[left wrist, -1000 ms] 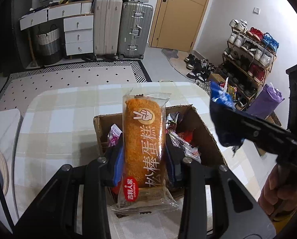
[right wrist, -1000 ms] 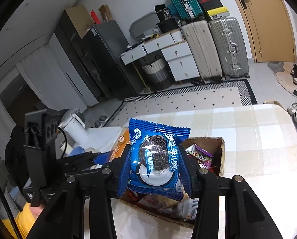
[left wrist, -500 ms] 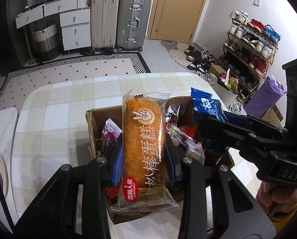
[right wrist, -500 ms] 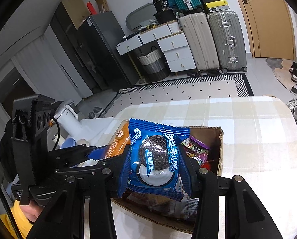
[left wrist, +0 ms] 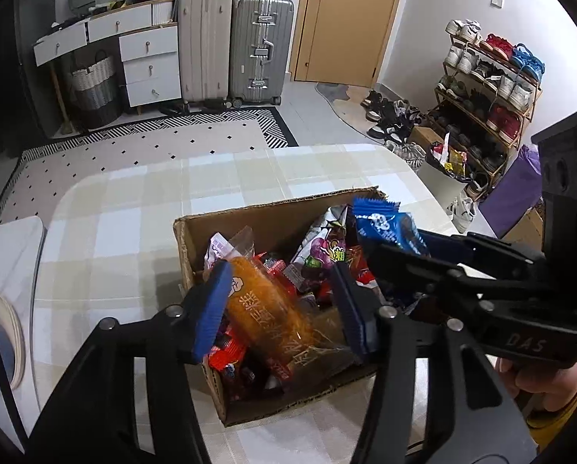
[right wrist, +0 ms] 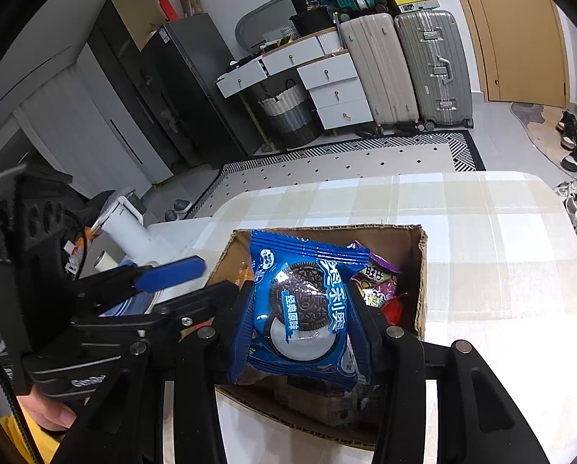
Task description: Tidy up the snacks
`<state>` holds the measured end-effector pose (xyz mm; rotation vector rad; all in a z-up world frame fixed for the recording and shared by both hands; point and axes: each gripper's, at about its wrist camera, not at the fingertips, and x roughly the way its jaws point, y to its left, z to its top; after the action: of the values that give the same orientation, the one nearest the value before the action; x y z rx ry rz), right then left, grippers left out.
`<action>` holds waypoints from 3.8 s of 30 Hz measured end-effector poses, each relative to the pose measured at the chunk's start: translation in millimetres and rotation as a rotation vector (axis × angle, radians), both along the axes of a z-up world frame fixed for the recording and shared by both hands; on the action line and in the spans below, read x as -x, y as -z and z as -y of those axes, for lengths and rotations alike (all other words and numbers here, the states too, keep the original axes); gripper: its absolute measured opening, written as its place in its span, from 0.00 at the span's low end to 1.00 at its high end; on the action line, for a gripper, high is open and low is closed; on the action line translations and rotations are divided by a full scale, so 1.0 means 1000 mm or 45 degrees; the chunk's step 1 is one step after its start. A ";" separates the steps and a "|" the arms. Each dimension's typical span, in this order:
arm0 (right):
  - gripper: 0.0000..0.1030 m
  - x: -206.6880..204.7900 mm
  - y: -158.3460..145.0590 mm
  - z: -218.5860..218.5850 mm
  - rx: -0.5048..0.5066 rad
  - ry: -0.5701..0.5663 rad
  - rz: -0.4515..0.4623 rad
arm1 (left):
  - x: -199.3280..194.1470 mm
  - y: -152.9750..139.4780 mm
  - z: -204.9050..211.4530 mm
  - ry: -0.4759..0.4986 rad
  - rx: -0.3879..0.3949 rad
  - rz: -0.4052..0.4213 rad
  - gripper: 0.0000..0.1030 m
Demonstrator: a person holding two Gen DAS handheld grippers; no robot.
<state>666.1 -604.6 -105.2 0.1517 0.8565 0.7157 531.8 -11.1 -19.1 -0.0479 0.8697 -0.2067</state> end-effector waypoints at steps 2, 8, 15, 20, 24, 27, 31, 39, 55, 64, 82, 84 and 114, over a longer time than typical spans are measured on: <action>0.43 0.000 0.000 0.000 0.003 -0.001 0.000 | 0.005 -0.003 0.000 0.002 -0.005 0.009 0.53; 0.44 0.003 -0.005 0.000 0.011 0.017 0.020 | 0.014 -0.011 -0.001 -0.007 -0.011 0.020 0.54; 0.44 0.005 -0.008 0.001 0.019 0.032 0.034 | 0.025 -0.015 -0.011 -0.013 0.013 0.013 0.58; 0.44 0.010 -0.014 0.003 0.004 0.032 0.048 | 0.033 -0.020 -0.010 -0.012 -0.007 0.017 0.58; 0.44 0.016 -0.018 0.004 0.000 0.028 0.059 | 0.036 -0.023 -0.009 -0.015 -0.013 0.026 0.58; 0.44 0.020 -0.020 0.004 0.003 0.025 0.064 | 0.040 -0.027 -0.009 -0.022 -0.016 0.029 0.59; 0.44 0.028 -0.027 0.008 0.000 0.031 0.078 | 0.050 -0.034 -0.009 -0.020 -0.025 0.041 0.60; 0.46 0.058 -0.065 0.013 0.005 0.036 0.201 | 0.081 -0.071 -0.010 -0.036 -0.040 0.146 0.72; 0.91 0.190 -0.159 0.049 -0.043 -0.009 0.626 | 0.228 -0.189 -0.011 -0.143 -0.084 0.563 0.99; 0.99 0.268 -0.182 0.087 -0.117 0.046 0.783 | 0.337 -0.227 -0.023 -0.205 -0.091 0.778 0.99; 0.99 0.303 -0.092 0.127 -0.066 0.214 0.916 | 0.363 -0.128 -0.049 -0.289 -0.083 0.799 0.99; 0.99 0.297 -0.072 0.126 -0.049 0.227 0.903 | 0.348 -0.099 -0.047 -0.295 -0.110 0.787 0.99; 0.99 0.234 0.057 0.120 0.006 0.337 0.818 | 0.233 0.092 -0.046 -0.373 -0.123 0.663 0.99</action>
<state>432.5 -724.3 -161.8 0.0235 0.2167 0.4676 298.6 34.8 -111.0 -0.0288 0.3455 0.0977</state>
